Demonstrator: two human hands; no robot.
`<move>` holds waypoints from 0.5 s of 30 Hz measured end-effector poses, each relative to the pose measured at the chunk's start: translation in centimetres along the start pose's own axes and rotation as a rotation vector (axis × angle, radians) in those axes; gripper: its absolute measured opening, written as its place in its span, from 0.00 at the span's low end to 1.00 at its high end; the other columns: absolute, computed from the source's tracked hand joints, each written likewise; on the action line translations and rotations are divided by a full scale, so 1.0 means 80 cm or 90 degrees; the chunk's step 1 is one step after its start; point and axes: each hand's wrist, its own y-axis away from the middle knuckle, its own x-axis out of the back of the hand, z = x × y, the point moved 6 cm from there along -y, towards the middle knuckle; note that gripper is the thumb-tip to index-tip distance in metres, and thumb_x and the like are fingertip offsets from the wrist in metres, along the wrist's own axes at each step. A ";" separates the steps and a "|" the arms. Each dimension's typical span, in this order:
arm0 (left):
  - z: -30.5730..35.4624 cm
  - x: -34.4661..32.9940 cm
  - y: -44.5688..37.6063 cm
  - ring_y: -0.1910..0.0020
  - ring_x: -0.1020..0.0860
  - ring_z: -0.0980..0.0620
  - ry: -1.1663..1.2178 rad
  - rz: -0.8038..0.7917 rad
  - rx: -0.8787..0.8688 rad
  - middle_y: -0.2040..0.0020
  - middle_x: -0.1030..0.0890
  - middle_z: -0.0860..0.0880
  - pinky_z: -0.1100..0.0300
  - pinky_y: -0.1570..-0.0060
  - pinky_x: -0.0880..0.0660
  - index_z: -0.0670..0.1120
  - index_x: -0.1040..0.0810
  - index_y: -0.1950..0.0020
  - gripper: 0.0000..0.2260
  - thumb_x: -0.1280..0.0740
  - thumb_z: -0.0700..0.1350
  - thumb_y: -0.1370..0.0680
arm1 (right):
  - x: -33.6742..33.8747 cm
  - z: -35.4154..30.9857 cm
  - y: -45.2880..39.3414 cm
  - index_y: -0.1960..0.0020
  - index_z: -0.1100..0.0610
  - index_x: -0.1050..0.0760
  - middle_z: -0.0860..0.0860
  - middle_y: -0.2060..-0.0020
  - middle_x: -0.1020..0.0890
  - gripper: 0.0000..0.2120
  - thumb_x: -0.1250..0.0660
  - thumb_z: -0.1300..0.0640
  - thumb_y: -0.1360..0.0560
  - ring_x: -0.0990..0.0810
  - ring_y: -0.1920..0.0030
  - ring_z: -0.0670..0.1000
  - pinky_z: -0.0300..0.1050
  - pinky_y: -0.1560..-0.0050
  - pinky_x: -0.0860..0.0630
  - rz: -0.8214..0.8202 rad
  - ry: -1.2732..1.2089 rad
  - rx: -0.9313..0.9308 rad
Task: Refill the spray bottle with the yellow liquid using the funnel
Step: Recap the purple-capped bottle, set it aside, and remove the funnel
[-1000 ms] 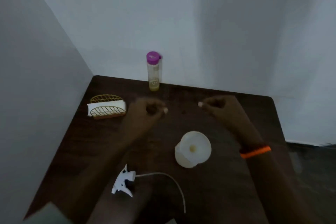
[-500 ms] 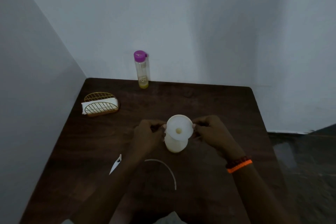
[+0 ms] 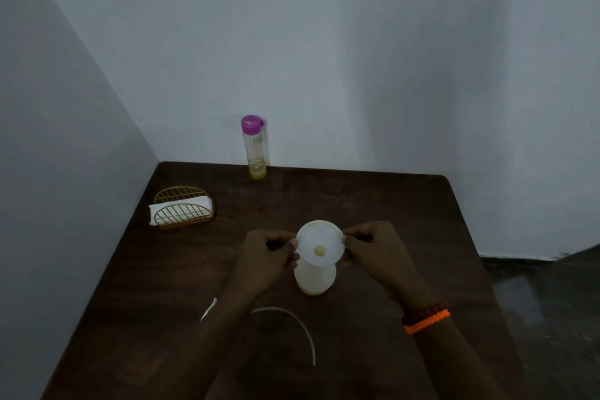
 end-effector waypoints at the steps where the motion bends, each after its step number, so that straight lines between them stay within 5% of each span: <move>1: -0.002 0.000 0.000 0.61 0.14 0.52 0.014 -0.002 0.013 0.59 0.13 0.49 0.60 0.60 0.18 0.45 0.15 0.47 0.06 0.30 0.40 0.21 | -0.001 0.001 -0.001 0.49 0.60 0.17 0.53 0.59 0.14 0.07 0.34 0.62 0.22 0.14 0.61 0.48 0.42 0.59 0.16 -0.001 -0.004 -0.008; 4: -0.005 0.001 -0.002 0.61 0.14 0.52 0.014 0.000 0.030 0.59 0.13 0.49 0.56 0.56 0.16 0.45 0.15 0.47 0.06 0.30 0.40 0.22 | -0.001 0.003 -0.001 0.49 0.60 0.17 0.54 0.60 0.13 0.07 0.34 0.62 0.22 0.13 0.61 0.50 0.47 0.57 0.15 -0.003 -0.022 -0.020; 9: 0.006 0.002 0.003 0.61 0.14 0.50 0.082 -0.023 0.049 0.58 0.13 0.45 0.63 0.62 0.19 0.42 0.15 0.47 0.06 0.30 0.38 0.22 | 0.004 -0.002 0.001 0.51 0.60 0.16 0.55 0.61 0.13 0.06 0.33 0.62 0.22 0.13 0.62 0.52 0.53 0.55 0.15 0.004 -0.041 -0.012; 15: 0.030 0.012 0.006 0.60 0.14 0.53 0.064 -0.045 0.019 0.57 0.13 0.51 0.62 0.60 0.19 0.45 0.15 0.47 0.06 0.30 0.40 0.22 | 0.016 -0.025 0.006 0.50 0.60 0.17 0.54 0.60 0.13 0.06 0.33 0.61 0.22 0.13 0.61 0.51 0.49 0.57 0.15 -0.003 -0.052 0.027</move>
